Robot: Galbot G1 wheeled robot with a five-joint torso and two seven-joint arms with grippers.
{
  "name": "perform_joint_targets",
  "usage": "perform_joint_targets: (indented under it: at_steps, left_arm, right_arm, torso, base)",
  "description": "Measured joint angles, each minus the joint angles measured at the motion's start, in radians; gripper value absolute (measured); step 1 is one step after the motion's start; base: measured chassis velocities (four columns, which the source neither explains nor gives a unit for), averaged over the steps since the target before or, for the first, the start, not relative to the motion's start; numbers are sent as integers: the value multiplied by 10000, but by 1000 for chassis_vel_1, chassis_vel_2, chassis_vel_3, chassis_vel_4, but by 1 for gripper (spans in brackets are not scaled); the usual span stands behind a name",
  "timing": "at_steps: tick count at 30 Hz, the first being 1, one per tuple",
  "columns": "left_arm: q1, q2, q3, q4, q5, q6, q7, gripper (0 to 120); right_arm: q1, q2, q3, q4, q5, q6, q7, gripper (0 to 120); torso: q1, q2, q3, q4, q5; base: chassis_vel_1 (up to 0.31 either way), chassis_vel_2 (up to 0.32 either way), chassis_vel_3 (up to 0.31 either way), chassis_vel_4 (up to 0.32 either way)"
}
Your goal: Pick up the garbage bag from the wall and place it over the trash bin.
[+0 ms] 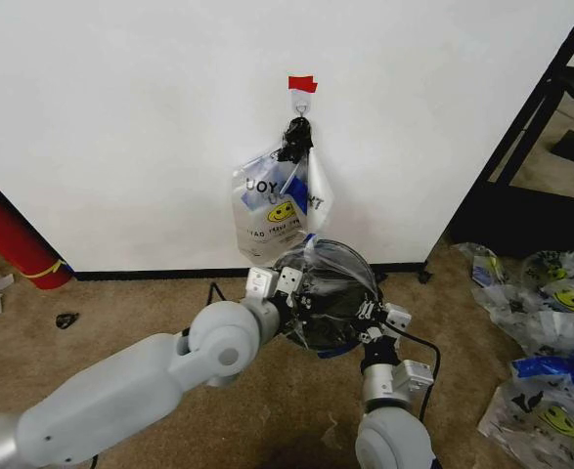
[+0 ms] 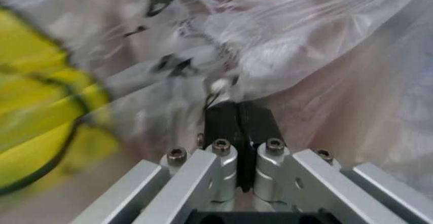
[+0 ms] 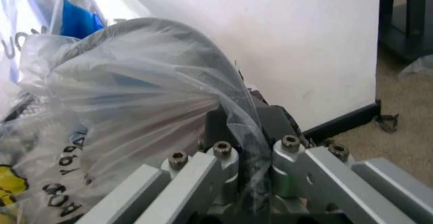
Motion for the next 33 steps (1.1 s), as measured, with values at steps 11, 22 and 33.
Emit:
perform_joint_targets:
  at_steps: [11, 22, 33]
  left_arm:
    - [-479, -719, 840, 922, 135, 169, -204, 0]
    - [-224, 316, 192, -276, 106, 316, -183, 0]
    - [-637, -40, -144, -125, 80, -32, -61, 0]
  right_arm:
    - [-226, -29, -136, -25, -451, 228, -151, 0]
    - [149, -118, 194, -276, -191, 184, -85, 0]
    - [258, -115, 200, -362, -203, 91, -47, 0]
  torso:
    - [0, 0, 0, 3, 1]
    - [0, 0, 0, 5, -1]
    - [0, 0, 0, -2, 0]
  base:
    - [0, 0, 0, 0]
    - [0, 0, 0, 0]
    - [0, 0, 0, 0]
